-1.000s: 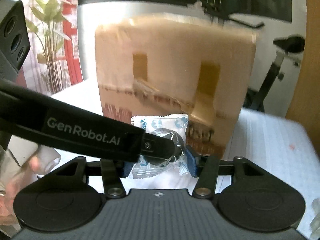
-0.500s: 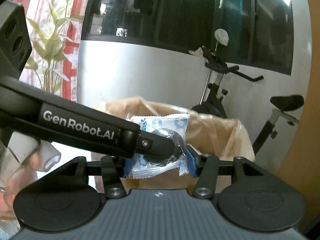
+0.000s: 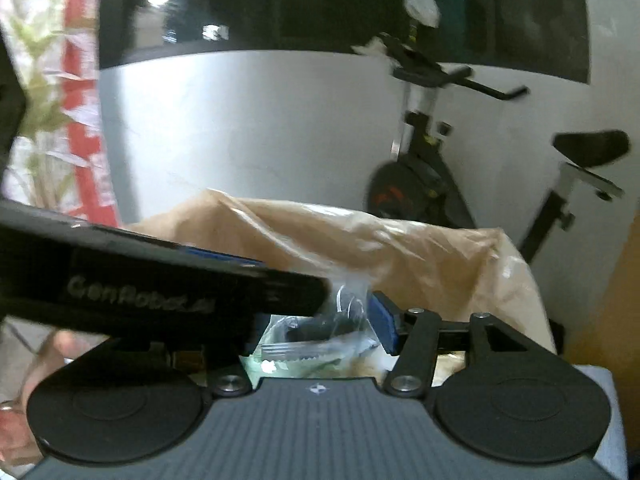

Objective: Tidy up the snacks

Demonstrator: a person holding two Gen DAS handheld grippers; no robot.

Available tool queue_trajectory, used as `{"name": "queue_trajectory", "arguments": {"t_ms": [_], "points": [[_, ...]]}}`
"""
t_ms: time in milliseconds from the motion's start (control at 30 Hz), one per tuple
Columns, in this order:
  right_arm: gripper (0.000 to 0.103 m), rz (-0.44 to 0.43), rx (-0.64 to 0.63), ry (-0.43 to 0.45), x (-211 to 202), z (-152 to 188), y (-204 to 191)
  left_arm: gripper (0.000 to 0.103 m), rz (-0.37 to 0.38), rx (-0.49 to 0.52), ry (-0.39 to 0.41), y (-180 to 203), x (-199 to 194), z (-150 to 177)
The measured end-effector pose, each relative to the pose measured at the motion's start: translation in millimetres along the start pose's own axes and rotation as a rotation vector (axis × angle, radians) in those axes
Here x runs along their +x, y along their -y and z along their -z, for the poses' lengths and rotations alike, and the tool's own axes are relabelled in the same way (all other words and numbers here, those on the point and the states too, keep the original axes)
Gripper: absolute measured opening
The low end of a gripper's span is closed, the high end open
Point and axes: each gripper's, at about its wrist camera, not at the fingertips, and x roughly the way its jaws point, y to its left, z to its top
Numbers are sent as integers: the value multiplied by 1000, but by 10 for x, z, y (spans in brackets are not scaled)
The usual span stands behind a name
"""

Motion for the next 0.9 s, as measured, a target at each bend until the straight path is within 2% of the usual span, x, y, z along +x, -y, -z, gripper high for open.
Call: {"name": "queue_trajectory", "arguments": {"t_ms": [33,167,233,333,467,633,733,900], "points": [[61,4,9,-1,-11,8,30,65,-5,10,9,-10,-42,12],[68,16,10,23,-145,53,82,71,-36,49,39,-59,-199,-26],[75,8,20,21,-212,52,120,81,-63,57,63,-41,-300,-62],[82,21,31,37,-363,43,145,88,-100,80,100,8,-504,-49],[92,16,62,63,-576,-32,126,92,-157,125,142,97,-746,-57],[103,17,75,106,-901,-80,27,97,-201,119,193,145,-1147,-56],[103,40,69,139,-1098,-74,-90,97,-238,112,209,161,-1351,-7],[103,97,77,138,-1370,-5,-242,97,-275,100,220,197,-1647,132]]}}
